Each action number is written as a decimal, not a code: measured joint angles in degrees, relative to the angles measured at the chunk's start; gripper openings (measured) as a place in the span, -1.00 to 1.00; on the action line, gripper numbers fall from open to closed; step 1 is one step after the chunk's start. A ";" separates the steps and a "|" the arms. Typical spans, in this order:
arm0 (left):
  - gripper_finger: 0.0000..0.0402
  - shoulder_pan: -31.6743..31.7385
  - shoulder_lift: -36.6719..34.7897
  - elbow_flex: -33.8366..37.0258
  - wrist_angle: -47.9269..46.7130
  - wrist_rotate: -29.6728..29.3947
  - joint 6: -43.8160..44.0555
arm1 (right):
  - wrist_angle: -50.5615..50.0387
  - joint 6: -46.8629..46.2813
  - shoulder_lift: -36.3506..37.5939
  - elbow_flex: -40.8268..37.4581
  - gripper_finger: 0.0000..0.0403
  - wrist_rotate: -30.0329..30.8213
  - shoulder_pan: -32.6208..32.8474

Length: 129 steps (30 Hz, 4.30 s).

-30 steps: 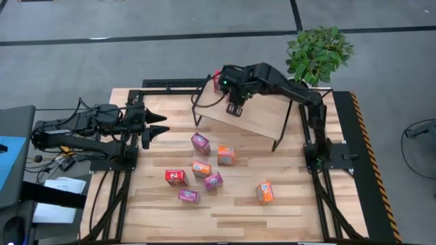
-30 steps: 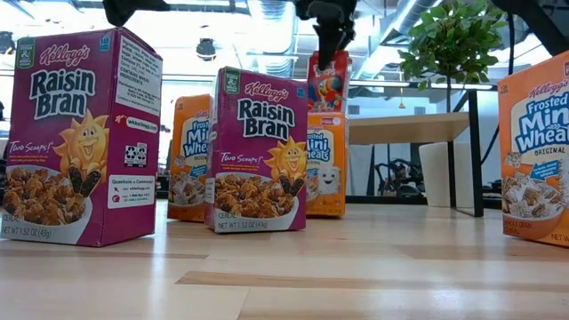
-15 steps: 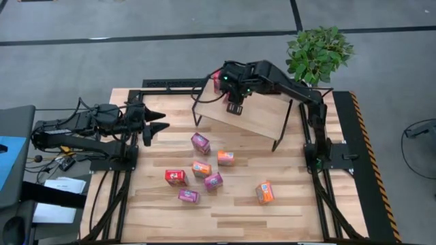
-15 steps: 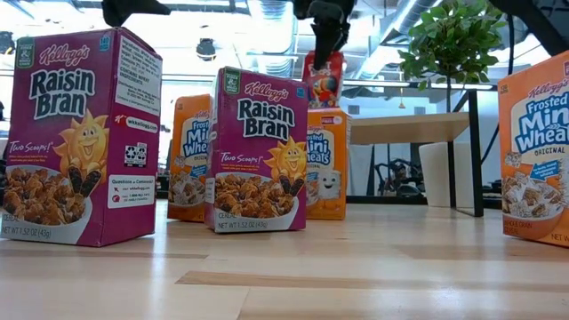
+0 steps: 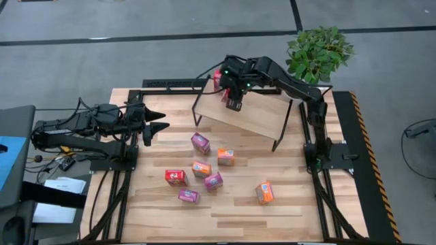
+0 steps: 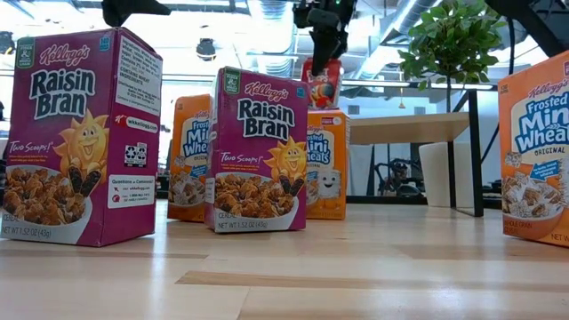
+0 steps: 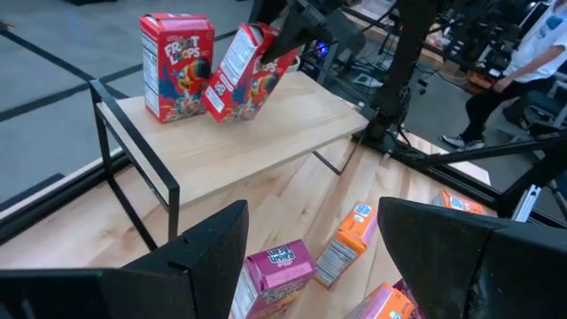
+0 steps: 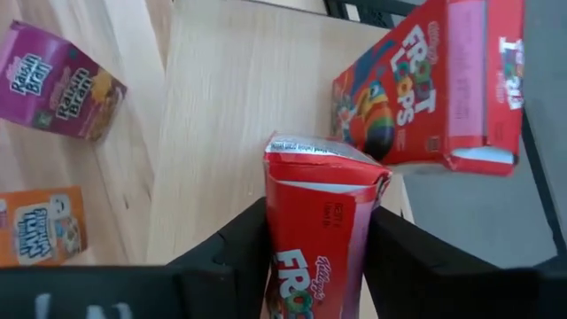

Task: Stack cereal on shelf
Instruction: Put the right red cereal box on the shelf aligned with the other red cereal box, then put the red cereal box on the shelf aligned with the other red cereal boxes

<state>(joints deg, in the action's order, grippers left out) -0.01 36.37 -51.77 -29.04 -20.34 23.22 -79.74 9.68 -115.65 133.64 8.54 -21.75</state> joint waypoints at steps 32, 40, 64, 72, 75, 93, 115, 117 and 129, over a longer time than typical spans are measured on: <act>0.22 0.00 -0.01 0.00 0.20 -1.28 1.01 | 5.73 2.12 0.04 0.03 0.10 -2.19 -0.92; 0.22 0.00 -0.01 0.00 0.17 -1.35 1.01 | 9.78 2.37 0.92 1.45 0.10 -0.99 -0.79; 0.22 0.00 0.01 0.00 -0.02 -1.68 0.98 | 1.84 -8.82 4.70 -9.34 -0.91 2.60 4.46; 0.22 0.00 0.01 0.00 -0.02 -1.79 0.98 | 7.79 -7.84 4.78 -11.76 -0.79 3.14 3.07; 0.22 0.00 0.01 0.00 -0.02 -1.77 0.98 | 9.76 -7.37 4.78 -12.55 -0.83 2.79 2.82; 0.22 0.00 0.01 0.00 -0.35 -2.03 0.98 | 3.75 -6.38 5.77 -13.06 -0.89 1.94 1.11; 0.22 0.00 0.01 0.00 -2.51 -3.05 0.10 | 14.74 -3.53 5.68 -13.06 -0.91 1.41 -0.49; 0.22 0.00 0.01 0.00 -2.51 -3.05 0.11 | 12.87 -4.47 5.68 -13.05 -0.90 1.44 -0.53; 0.22 0.00 0.01 0.00 -2.51 -3.03 0.49 | 8.21 -6.81 5.70 -13.04 -0.79 -11.12 4.95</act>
<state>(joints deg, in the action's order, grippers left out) -0.01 36.38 -51.77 -31.55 -23.38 23.72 -71.53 2.87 -109.95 120.60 -2.58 -16.80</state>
